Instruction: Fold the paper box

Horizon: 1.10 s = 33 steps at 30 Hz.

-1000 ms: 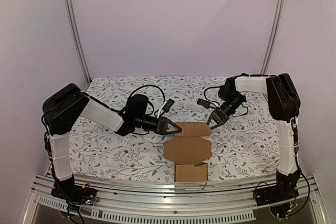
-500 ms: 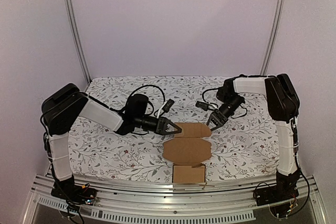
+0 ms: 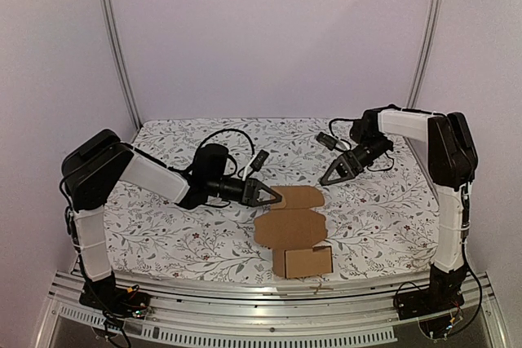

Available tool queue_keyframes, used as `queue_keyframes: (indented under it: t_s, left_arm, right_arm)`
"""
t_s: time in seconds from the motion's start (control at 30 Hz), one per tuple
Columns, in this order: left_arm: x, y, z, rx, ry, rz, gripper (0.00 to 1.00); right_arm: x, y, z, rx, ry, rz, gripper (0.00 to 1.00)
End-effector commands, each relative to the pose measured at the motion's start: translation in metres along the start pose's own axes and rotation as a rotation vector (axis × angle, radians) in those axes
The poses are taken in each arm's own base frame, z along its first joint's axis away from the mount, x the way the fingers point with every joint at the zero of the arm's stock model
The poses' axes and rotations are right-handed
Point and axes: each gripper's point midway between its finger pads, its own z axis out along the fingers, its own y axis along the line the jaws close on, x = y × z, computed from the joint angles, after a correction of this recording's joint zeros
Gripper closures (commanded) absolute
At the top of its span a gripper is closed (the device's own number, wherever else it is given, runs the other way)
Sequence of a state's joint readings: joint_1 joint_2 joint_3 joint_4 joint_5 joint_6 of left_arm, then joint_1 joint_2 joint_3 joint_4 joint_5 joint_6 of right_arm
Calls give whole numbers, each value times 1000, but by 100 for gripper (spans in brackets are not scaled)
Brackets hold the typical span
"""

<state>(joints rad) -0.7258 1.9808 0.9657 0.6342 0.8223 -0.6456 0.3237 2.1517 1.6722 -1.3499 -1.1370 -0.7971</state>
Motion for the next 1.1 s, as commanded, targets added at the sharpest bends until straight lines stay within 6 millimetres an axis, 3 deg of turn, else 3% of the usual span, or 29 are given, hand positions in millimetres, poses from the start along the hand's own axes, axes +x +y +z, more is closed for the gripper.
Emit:
queue_keyframes:
  t_s: [0.0,0.17,0.37,0.53,0.77,0.9,1.07]
  left_arm:
    - [-4,-4,0,16,-9,9,100]
    - [-6,-12,2,44,-8,19,100]
    - [-11,-15,1,54,-32,16,100]
    - [-11,-14,2,51,-32,14,100]
    - [-9,-9,2,25,-28,-3,99]
    - [-12,-15,6,3,-31,13,80]
    - [-28,-18,0,-183,22,170,47]
  right_arm:
    - [15,57,-16,-136,26,110,38]
    - [23,11,-7,61,55,171,34]
    - [34,14,15,49,146,199,35]
    - [33,16,28,45,166,188,57]
    - [24,6,27,108,140,182,89]
    - [23,-13,28,322,171,174,100]
    - [29,-5,35,498,276,63,100]
